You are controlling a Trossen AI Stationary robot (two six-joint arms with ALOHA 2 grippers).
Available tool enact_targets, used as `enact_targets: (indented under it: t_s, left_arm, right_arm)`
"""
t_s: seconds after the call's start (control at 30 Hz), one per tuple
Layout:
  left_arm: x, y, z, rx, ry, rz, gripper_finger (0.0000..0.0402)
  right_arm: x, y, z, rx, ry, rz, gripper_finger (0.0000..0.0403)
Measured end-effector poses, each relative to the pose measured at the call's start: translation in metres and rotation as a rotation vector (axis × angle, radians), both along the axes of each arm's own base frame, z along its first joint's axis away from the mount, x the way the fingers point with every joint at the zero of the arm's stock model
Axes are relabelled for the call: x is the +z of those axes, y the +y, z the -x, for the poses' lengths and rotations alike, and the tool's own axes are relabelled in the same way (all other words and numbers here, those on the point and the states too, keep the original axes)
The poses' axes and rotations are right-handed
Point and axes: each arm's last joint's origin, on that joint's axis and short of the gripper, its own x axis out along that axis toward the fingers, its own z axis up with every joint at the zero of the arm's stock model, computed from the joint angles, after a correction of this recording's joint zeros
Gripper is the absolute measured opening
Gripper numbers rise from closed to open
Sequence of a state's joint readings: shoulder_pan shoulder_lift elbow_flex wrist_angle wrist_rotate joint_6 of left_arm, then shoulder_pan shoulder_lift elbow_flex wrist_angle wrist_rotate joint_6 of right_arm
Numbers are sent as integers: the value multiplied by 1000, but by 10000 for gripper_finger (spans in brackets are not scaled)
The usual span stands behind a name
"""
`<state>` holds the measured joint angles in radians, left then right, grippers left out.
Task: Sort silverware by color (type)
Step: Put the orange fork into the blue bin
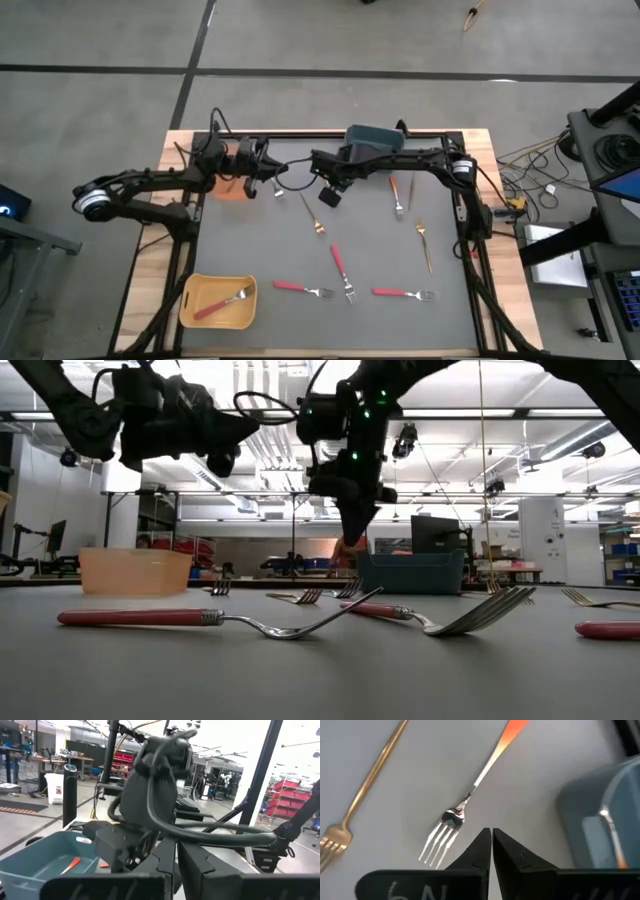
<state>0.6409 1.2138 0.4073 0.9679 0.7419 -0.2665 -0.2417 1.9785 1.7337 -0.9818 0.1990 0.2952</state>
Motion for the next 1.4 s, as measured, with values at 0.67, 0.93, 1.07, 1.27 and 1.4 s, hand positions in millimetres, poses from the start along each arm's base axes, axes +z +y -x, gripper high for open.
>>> enact_targets:
  t_s: [0.67, 0.93, 1.07, 1.27, 1.4]
  left_arm:
    - [-4, 2, -3, 2, 15, 10, 0]
    - [-4, 2, -3, 2, 15, 8, 0]
    - [-4, 2, -3, 2, 16, 9, 0]
    - [-5, 2, -3, 2, 17, 10, 0]
    - [-5, 2, -3, 2, 17, 10, 0]
  right_arm:
    - [-12, -4, -4, -98, -119, 4, 72]
    - [-10, -6, -8, -127, -168, 12, 146]
    - [-10, -7, -9, -131, -182, 14, 184]
    - [-18, -8, -8, -150, -193, 12, 214]
    - [-25, -9, -8, -166, -218, 11, 215]
